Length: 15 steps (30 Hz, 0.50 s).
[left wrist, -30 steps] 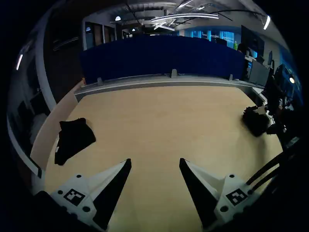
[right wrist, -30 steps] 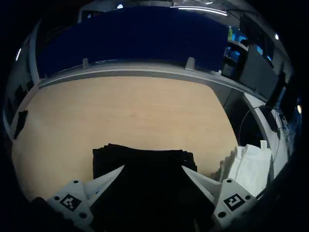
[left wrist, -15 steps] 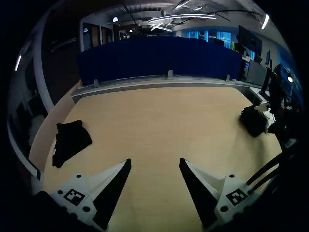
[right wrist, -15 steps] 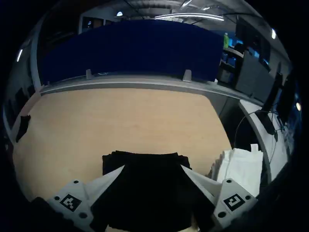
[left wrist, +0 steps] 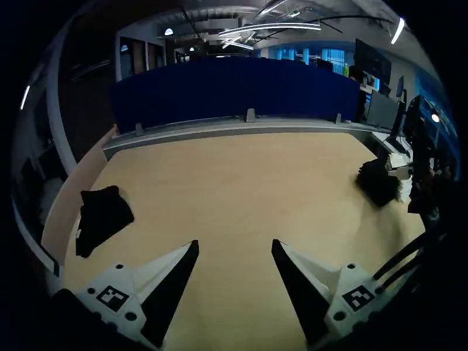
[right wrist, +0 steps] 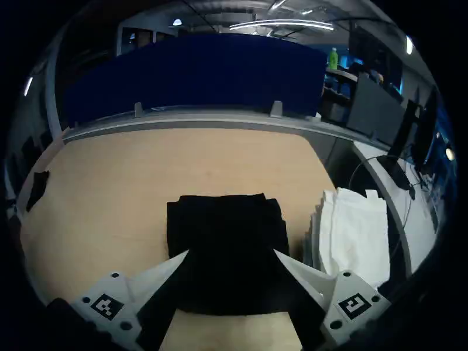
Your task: Fold towel
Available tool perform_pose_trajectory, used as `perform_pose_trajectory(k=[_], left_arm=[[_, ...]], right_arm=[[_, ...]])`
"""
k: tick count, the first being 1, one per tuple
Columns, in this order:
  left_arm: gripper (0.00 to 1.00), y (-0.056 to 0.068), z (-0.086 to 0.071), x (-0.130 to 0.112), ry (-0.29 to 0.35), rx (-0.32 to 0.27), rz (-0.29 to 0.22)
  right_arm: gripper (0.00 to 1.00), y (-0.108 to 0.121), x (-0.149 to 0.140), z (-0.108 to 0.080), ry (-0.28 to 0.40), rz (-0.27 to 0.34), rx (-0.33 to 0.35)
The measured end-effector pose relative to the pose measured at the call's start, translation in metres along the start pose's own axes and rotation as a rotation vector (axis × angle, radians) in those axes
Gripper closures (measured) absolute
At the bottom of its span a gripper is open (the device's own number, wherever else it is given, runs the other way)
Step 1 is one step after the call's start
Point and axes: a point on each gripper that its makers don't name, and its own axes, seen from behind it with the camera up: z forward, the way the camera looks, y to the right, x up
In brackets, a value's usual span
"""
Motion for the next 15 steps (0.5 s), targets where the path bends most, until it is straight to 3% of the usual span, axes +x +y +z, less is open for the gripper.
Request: perform_pose_trajectory(k=[6,15], left_arm=[[0.08,0.0,-0.003,-0.001,-0.001,-0.003,0.003],[0.08,-0.008,-0.011,-0.001,0.003,0.008,0.005]], right_arm=[[0.07,-0.008,-0.022,-0.002,-0.021,0.017,0.008],[0.07,-0.012,-0.048,0.01,-0.065,0.006,0.0]])
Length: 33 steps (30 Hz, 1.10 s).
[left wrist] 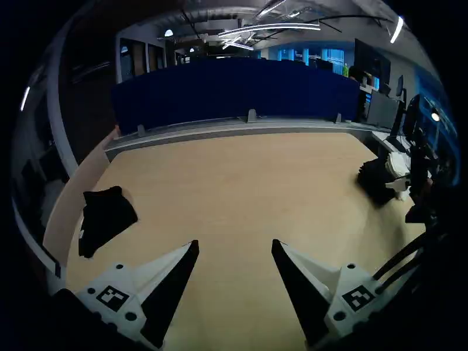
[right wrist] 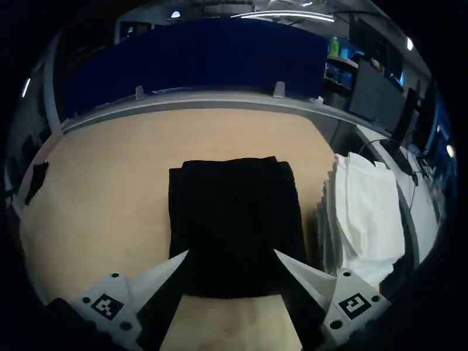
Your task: Fold towel
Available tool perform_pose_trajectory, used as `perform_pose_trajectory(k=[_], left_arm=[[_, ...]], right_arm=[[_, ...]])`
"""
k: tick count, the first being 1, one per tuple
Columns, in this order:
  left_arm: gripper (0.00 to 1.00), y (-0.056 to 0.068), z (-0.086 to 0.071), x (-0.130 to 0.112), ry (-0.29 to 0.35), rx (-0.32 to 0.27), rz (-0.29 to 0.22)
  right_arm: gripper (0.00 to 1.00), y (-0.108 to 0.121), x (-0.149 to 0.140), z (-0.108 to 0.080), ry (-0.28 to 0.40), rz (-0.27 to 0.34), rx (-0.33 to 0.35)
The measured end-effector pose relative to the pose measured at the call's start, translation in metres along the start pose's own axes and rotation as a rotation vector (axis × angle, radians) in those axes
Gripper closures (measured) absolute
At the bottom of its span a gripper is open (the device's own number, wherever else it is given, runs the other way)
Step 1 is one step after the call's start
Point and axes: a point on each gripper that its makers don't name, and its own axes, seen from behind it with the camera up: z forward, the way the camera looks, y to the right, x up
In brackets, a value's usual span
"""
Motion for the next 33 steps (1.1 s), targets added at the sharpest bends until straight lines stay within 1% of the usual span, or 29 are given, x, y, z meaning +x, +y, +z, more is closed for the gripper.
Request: perform_pose_trajectory(k=[6,9,12,17,21,24,27,30,33], left_arm=[[0.08,-0.005,-0.003,-0.003,-0.003,0.005,-0.002],[0.08,-0.006,-0.003,-0.001,0.002,0.004,0.001],[0.08,-0.007,-0.003,0.0,0.007,0.004,0.0],[0.08,-0.011,-0.002,0.001,0.018,-0.003,-0.013],[0.08,-0.013,-0.003,0.001,0.025,-0.01,-0.025],[0.08,-0.016,-0.003,0.003,0.035,-0.014,-0.031],[0.08,-0.02,-0.004,0.008,0.049,-0.015,-0.035],[0.08,-0.025,-0.005,0.014,0.067,-0.016,-0.044],[0.08,-0.028,-0.005,0.021,0.087,-0.024,-0.059]], right_arm=[[0.08,-0.001,-0.007,0.006,-0.022,-0.01,0.002],[0.08,-0.001,0.0,0.002,-0.008,-0.008,0.0],[0.08,-0.002,0.013,-0.008,0.027,0.005,-0.005],[0.08,-0.003,0.037,-0.029,0.102,0.037,-0.015],[0.08,-0.004,0.045,-0.039,0.122,0.052,-0.018],[0.08,-0.007,0.055,-0.047,0.154,0.055,-0.031],[0.08,-0.013,0.071,-0.062,0.213,0.068,-0.041],[0.08,-0.025,0.091,-0.085,0.296,0.09,-0.041],[0.07,-0.041,0.112,-0.111,0.393,0.099,-0.037]])
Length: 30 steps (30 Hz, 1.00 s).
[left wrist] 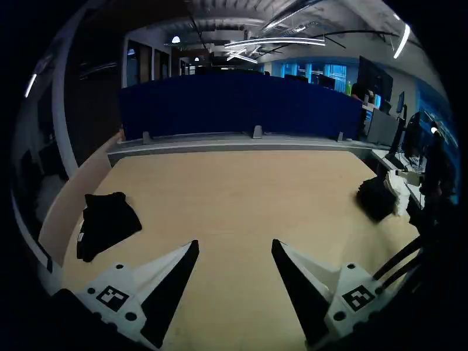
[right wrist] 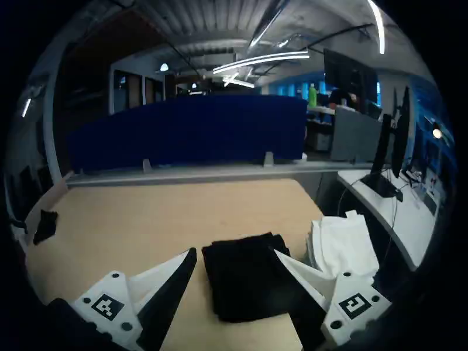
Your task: Fold towel
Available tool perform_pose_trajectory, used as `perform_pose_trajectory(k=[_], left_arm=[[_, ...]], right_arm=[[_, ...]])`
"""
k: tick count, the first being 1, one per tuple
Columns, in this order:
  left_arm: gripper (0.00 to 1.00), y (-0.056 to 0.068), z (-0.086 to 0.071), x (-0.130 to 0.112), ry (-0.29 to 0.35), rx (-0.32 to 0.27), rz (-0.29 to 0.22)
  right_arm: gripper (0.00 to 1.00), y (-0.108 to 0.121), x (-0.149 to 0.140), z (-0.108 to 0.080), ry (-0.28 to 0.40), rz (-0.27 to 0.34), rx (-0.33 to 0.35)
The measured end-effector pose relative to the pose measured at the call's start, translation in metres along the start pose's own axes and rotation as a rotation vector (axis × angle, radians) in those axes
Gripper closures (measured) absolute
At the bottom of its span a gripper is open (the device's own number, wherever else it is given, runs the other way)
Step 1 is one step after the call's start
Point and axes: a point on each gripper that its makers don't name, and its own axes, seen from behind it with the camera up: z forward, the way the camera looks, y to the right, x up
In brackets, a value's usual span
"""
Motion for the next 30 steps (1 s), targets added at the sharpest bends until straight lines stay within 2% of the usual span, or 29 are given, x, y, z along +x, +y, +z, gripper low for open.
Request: perform_pose_trajectory(k=[6,12,18,21,24,30], left_arm=[[0.08,-0.004,0.002,0.013,0.038,-0.009,-0.023],[0.08,-0.005,0.002,0.025,0.085,-0.019,-0.016],[0.08,-0.012,-0.001,0.035,0.131,-0.009,-0.022],[0.08,-0.015,-0.003,0.043,0.168,-0.004,-0.03],[0.08,-0.02,-0.006,0.054,0.216,0.008,-0.035],[0.08,-0.03,-0.018,0.086,0.336,0.037,-0.045]], right_arm=[[0.04,-0.041,0.047,-0.036,0.17,0.021,0.026],[0.01,-0.079,0.074,-0.062,0.263,-0.006,0.033],[0.0,-0.101,0.083,-0.073,0.3,-0.044,0.001],[0.0,-0.12,0.086,-0.08,0.314,-0.043,0.014],[0.0,-0.139,0.088,-0.088,0.331,-0.032,0.04],[0.0,-0.161,0.091,-0.094,0.341,-0.005,0.053]])
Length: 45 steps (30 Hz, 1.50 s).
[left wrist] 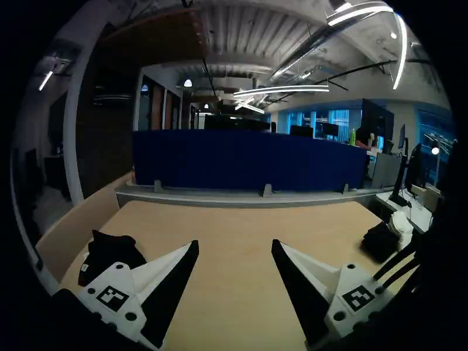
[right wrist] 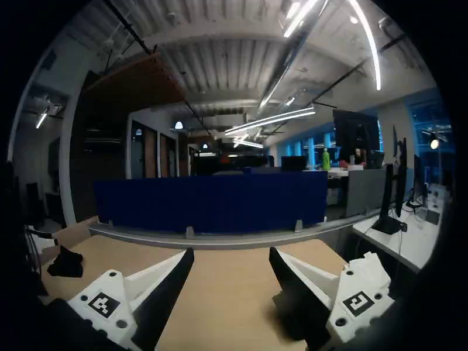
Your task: Fold towel
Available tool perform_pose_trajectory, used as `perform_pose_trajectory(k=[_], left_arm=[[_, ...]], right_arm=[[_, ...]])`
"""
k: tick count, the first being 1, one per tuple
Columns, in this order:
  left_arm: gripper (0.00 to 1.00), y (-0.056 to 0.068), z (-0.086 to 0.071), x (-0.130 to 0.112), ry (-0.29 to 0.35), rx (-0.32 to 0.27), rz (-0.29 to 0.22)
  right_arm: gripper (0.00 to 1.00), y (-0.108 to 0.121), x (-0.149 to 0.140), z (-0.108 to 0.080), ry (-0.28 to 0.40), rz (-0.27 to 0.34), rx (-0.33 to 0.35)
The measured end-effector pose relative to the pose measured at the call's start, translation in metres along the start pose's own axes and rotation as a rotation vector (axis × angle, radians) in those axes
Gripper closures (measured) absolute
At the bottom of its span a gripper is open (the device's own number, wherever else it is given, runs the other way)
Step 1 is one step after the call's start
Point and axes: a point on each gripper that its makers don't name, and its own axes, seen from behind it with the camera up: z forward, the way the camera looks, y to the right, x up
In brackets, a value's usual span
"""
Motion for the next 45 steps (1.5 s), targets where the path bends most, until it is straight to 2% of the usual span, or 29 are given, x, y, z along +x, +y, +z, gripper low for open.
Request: perform_pose_trajectory(k=[3,9,20,24,27,30,39,45], left_arm=[[0.08,-0.004,-0.001,0.015,0.055,0.012,-0.002],[0.08,-0.01,0.002,0.026,0.1,0.029,-0.016],[0.08,-0.014,0.009,0.024,0.171,0.042,0.018],[0.08,-0.021,0.015,0.018,0.197,0.053,0.021],[0.08,-0.031,0.02,0.011,0.216,0.074,0.03],[0.08,-0.042,0.025,0.001,0.233,0.1,0.037],[0.08,-0.067,0.043,-0.043,0.256,0.119,0.025],[0.08,-0.074,0.056,-0.079,0.268,0.119,0.028]], right_arm=[[0.01,-0.008,0.0,0.001,-0.008,-0.012,0.007],[0.0,-0.01,-0.003,0.007,-0.033,-0.024,-0.01],[0.01,-0.024,-0.015,0.025,-0.097,-0.03,0.023],[0.0,-0.032,-0.016,0.036,-0.117,-0.026,0.039],[0.01,-0.036,-0.016,0.046,-0.13,-0.014,0.035],[0.0,-0.033,-0.013,0.056,-0.136,-0.018,0.003],[0.0,-0.048,-0.009,0.077,-0.112,-0.043,-0.01],[0.01,-0.06,-0.024,0.08,-0.108,-0.067,0.002]])
